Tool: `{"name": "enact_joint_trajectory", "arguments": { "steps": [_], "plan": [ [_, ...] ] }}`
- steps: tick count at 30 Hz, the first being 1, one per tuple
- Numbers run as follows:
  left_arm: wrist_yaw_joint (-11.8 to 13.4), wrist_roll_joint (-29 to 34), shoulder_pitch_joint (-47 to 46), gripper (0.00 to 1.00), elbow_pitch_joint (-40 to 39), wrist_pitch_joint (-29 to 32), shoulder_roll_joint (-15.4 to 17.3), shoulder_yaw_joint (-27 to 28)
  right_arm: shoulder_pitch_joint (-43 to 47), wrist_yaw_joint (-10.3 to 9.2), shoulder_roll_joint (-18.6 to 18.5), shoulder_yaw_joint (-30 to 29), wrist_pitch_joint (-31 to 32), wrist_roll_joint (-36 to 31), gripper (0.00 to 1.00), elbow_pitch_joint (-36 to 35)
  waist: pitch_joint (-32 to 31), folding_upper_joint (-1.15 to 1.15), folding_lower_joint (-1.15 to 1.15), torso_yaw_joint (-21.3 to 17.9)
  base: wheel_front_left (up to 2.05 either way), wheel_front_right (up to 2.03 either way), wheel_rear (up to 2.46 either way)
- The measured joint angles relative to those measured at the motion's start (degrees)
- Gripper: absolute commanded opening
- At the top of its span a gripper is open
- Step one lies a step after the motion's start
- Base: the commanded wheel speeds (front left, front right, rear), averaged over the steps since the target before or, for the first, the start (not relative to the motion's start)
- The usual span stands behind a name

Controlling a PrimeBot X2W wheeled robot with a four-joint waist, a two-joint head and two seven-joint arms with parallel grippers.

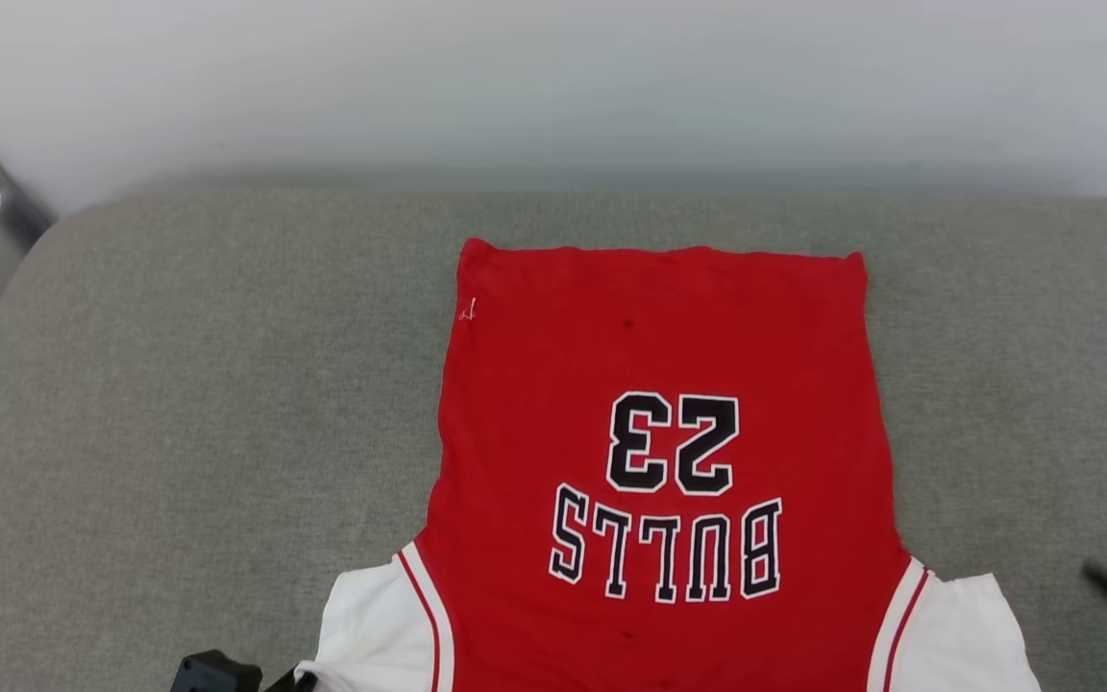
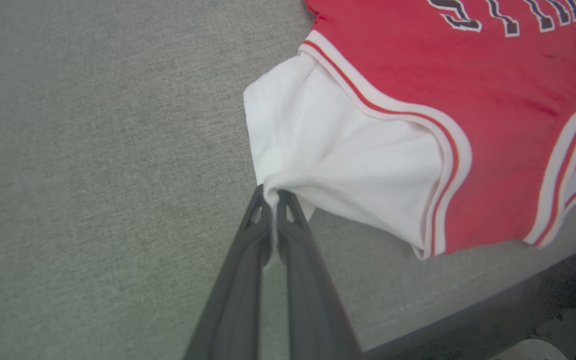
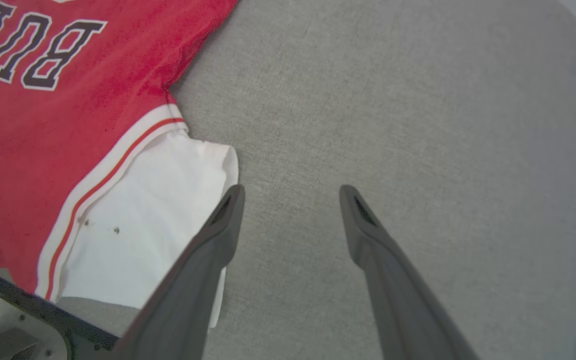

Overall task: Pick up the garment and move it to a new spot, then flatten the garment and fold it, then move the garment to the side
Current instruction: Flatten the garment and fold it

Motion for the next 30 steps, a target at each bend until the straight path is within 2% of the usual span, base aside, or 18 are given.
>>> {"name": "enact_joint_trajectory", "arguments": {
  "steps": [3,7,11,15,19,23,27,30],
  "plan": [
    [0.5,1.4,-1.5,0.0,-1.4,0.2,0.2,0.1,-4.6,0.0,-3.0,-4.3,4.3,-0.2,1.0,-4.4,1.6,0.0,0.0,0.7,0.0,0.0,0.0],
    [1.3,3.5,-3.9,0.0,-3.5,0.4,0.4,0.4,-12.6,0.0,-7.6,-5.6,12.0,1.5,1.0,-9.3,4.4,0.0,0.0,1.9,0.0,0.0,0.0],
    [1.8,5.9,-6.8,0.0,-5.4,0.7,-0.2,0.6,-23.5,0.0,-12.3,-2.7,22.2,5.3,1.0,-11.0,8.0,0.0,0.01,3.7,0.0,0.0,0.0],
    [2.0,8.2,-9.0,0.0,-5.9,1.0,-1.5,0.2,-35.7,0.0,-13.4,2.1,34.0,8.1,1.0,-9.9,12.1,0.0,0.02,5.7,0.0,0.0,0.0],
    [1.8,9.6,-11.1,0.0,-6.3,0.8,-2.8,0.2,-47.9,0.0,-10.9,7.0,45.3,7.2,1.0,-6.0,16.1,0.0,0.02,7.7,0.0,0.0,0.0],
    [1.8,11.0,-13.1,0.0,-7.3,0.3,-3.7,0.6,-57.5,0.0,-6.7,10.2,52.6,3.7,1.0,-0.9,20.2,0.0,0.02,9.8,0.0,0.0,0.0],
    [2.2,12.3,-14.7,0.0,-8.2,-0.3,-5.1,0.9,-63.7,0.0,-2.2,11.2,55.4,0.4,1.0,4.8,24.2,0.0,0.02,11.7,0.0,0.0,0.0],
    [2.3,13.4,-15.9,0.0,-8.9,-0.7,-5.5,1.1,-65.9,0.0,-0.5,11.6,56.0,-2.1,1.0,8.7,27.0,0.0,0.02,13.2,0.0,0.0,0.0]
  ]
}}
